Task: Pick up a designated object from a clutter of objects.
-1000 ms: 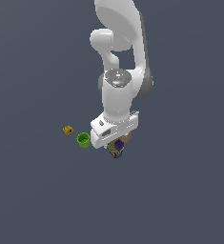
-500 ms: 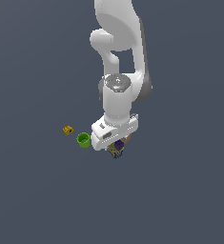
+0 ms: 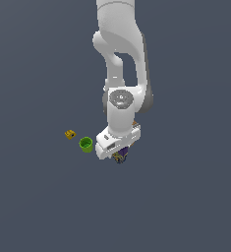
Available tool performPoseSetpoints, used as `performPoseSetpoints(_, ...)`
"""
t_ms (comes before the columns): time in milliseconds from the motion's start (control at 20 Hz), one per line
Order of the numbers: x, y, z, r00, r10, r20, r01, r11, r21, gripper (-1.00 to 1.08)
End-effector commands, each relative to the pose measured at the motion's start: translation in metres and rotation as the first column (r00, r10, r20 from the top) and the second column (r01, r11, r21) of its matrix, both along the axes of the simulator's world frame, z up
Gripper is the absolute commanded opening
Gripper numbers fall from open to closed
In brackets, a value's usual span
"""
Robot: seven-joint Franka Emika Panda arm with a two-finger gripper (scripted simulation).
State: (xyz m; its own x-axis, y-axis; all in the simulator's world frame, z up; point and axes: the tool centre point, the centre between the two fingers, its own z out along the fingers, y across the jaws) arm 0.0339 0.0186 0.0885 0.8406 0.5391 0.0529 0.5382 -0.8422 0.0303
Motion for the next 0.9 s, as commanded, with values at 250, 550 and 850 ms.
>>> performPoseSetpoints(250, -0.021, -0.005, -0.03, 0.998, -0.005, -0.061, 0.005, 1.0, -0.003, -1.0)
performPoseSetpoints(550, 0.001, 0.0, 0.001, 1.0, 0.005, 0.004, -0.005, 1.0, -0.002, -1.0)
performPoseSetpoints(850, 0.0, -0.009, 0.011, 1.0, 0.004, 0.002, -0.004, 1.0, -0.001, -1.0)
